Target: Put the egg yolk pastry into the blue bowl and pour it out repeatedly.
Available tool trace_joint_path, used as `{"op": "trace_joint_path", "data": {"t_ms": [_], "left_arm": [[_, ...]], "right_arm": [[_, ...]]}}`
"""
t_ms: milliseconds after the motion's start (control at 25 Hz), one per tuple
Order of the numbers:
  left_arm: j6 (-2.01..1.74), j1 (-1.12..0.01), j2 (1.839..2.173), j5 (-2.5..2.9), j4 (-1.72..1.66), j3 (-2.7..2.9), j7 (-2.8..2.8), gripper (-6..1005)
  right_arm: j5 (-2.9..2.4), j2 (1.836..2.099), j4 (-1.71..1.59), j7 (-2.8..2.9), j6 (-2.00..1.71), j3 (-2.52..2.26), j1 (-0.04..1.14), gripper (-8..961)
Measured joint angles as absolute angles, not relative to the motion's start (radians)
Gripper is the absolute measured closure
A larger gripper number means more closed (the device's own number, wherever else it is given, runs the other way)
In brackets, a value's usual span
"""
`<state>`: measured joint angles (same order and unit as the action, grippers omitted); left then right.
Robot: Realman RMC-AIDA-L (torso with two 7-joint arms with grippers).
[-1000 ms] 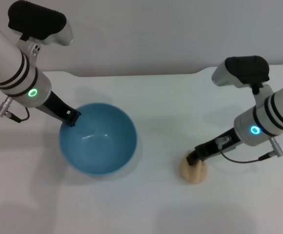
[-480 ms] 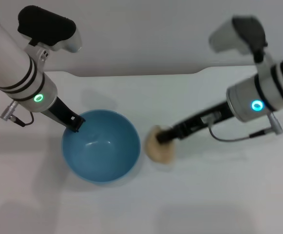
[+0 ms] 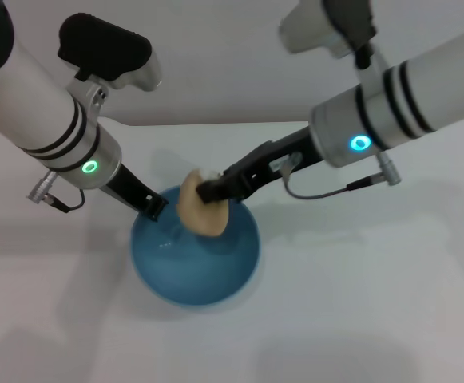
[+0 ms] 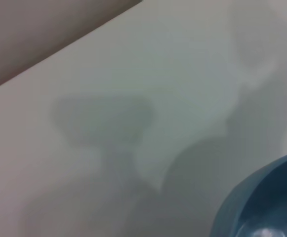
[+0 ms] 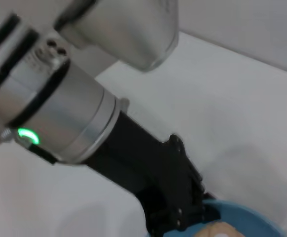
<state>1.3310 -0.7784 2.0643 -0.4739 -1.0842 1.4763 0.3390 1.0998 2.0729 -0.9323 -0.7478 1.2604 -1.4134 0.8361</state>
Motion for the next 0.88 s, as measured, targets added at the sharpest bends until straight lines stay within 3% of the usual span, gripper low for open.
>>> {"op": "trace_joint_path", "data": {"t_ms": [160, 600, 680, 880], "left_arm": [[1.322, -0.784, 2.066, -0.482, -1.086, 1.48, 0.339, 973], [1.312, -0.787, 2.063, -0.486, -1.092, 1.482, 0.34, 972], [1.299, -0.784, 2.063, -0.486, -1.092, 1.482, 0.34, 971], [1.244, -0.769, 2.06, -0.466, -1.075, 1.482, 0.34, 971]], "right_arm": [[1.097, 2.073, -0.876, -0.748, 1.236, -1.464, 0.868, 852], [1.096, 2.07, -0.896, -0.724, 1.229, -1.451, 0.852, 721], [1.094, 2.065, -0.912, -0.714, 1.232, -1.394, 0.842, 560], [1.093, 2.058, -1.015, -0.695, 1.212, -1.169, 0.751, 561]]}}
